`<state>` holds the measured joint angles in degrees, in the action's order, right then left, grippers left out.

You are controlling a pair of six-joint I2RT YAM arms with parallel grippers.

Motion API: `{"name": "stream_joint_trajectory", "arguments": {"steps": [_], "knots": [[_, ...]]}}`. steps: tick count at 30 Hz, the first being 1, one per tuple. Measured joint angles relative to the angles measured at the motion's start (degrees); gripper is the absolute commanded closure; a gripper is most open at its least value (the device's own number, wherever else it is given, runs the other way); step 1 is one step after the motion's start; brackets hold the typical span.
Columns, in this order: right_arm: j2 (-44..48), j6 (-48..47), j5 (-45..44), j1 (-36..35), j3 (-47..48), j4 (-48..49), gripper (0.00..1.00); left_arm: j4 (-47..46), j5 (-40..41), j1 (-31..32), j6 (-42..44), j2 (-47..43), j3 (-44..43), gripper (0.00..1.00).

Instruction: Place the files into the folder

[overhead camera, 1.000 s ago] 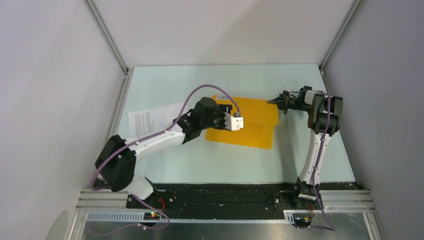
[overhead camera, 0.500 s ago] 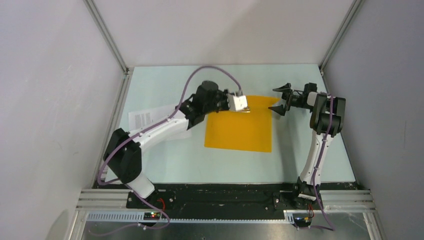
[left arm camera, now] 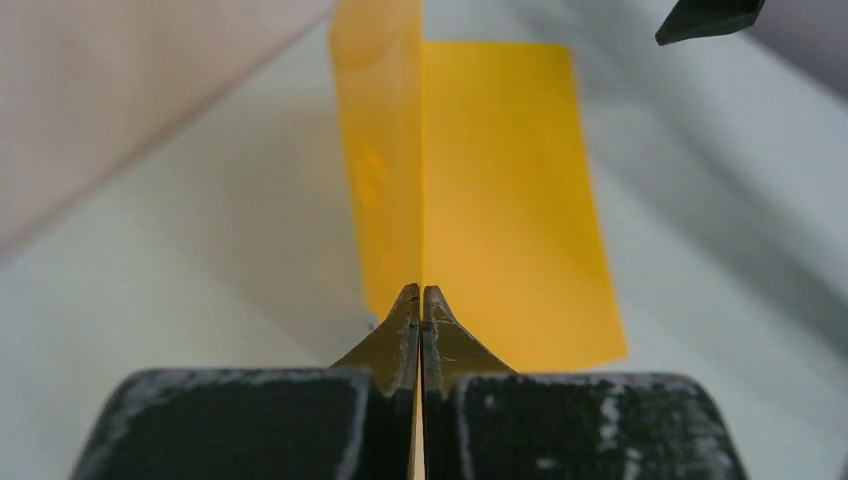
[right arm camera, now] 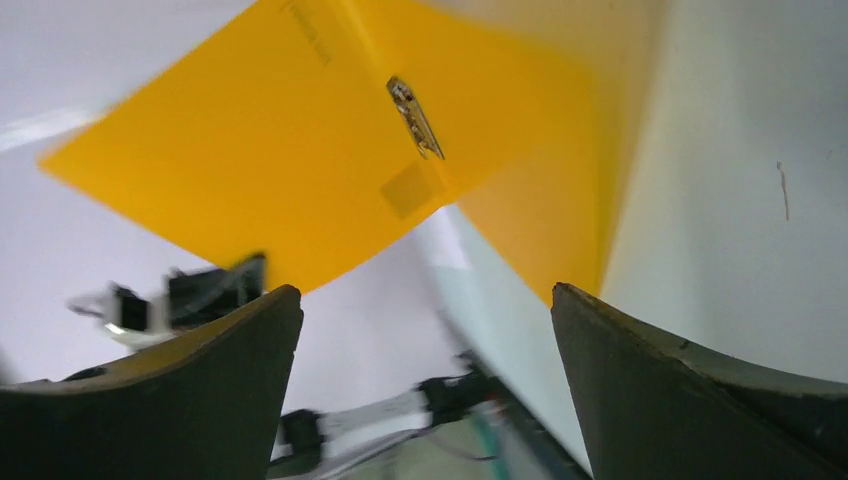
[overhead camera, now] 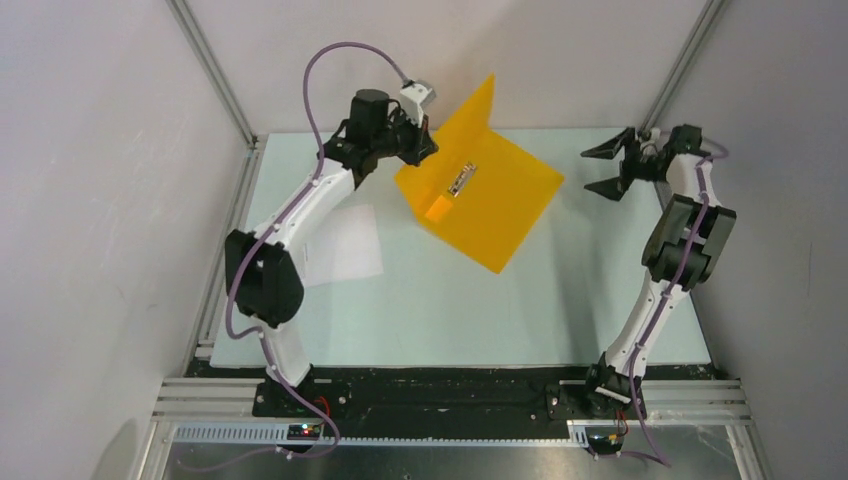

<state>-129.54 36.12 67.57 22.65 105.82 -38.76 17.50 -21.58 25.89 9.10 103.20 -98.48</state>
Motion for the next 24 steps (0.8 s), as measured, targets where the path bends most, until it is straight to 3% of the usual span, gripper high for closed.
{"name": "stream_joint_trajectory", "arguments": {"steps": [5, 8, 13, 17, 21, 23, 24], "knots": [[11.1, -16.0, -14.8, -4.5, 4.5, -9.9, 0.00, -0.7, -9.4, -4.6, -19.3, 5.8, 0.5, 1.00], [16.7, -24.3, -22.4, -9.4, 5.6, -13.6, 0.01, -6.1, -13.7, -7.3, -30.0, 6.2, 7.0, 1.00], [20.3, -33.9, -33.5, -19.1, 5.2, -16.5, 0.01, -24.9, -16.6, -12.0, -46.6, 2.9, 24.6, 1.00], [20.3, -37.0, -39.4, -24.9, 2.1, -17.2, 0.01, -35.3, -15.8, -14.3, -55.7, -2.1, 38.7, 1.00], [20.3, -38.3, -41.3, -29.3, -0.4, -17.2, 0.01, -38.4, -16.0, -13.5, -60.5, -5.1, 50.6, 1.00], [20.1, -38.3, -41.4, -30.9, -1.8, -16.6, 0.02, -38.4, -16.1, -13.0, -62.2, -5.2, 55.0, 0.96], [19.9, -38.2, -41.7, -31.8, -2.7, -16.3, 0.03, -38.3, -15.9, -12.9, -62.8, -5.4, 57.2, 0.88]]}}
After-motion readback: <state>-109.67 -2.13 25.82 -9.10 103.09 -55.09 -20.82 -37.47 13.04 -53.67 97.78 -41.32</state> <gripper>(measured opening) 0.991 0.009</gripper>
